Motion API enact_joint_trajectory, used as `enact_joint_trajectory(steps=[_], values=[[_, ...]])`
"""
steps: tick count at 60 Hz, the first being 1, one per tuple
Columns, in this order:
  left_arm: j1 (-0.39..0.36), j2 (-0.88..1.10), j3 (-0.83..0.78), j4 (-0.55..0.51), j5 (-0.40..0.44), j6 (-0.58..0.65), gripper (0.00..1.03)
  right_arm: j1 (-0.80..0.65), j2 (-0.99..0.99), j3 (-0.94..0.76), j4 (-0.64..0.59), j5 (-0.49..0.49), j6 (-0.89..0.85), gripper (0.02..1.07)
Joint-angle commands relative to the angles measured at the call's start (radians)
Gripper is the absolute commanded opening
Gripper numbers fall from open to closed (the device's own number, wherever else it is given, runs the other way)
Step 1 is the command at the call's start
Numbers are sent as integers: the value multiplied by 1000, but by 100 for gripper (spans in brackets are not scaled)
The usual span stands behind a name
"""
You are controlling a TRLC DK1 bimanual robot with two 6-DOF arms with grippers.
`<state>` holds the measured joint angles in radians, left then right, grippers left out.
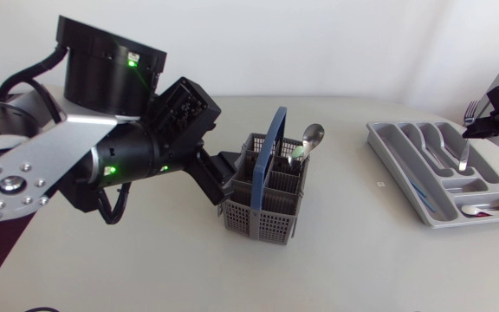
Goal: Sort the cutlery from the basket into the organizer compartments.
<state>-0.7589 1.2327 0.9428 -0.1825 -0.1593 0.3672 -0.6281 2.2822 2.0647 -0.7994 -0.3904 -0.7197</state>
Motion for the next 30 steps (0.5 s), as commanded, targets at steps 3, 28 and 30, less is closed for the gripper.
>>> enact_joint_trajectory(steps=[3, 28, 30], values=[[9, -13, -32, 2, -3, 18, 79, 21, 105, 115, -50, 21, -14, 8], [7, -16, -42, -3, -3, 22, 79, 54, 301, 328, -155, 48, 23, 8], [6, -16, -42, -5, -3, 22, 79, 54, 301, 324, -153, 47, 25, 8]])
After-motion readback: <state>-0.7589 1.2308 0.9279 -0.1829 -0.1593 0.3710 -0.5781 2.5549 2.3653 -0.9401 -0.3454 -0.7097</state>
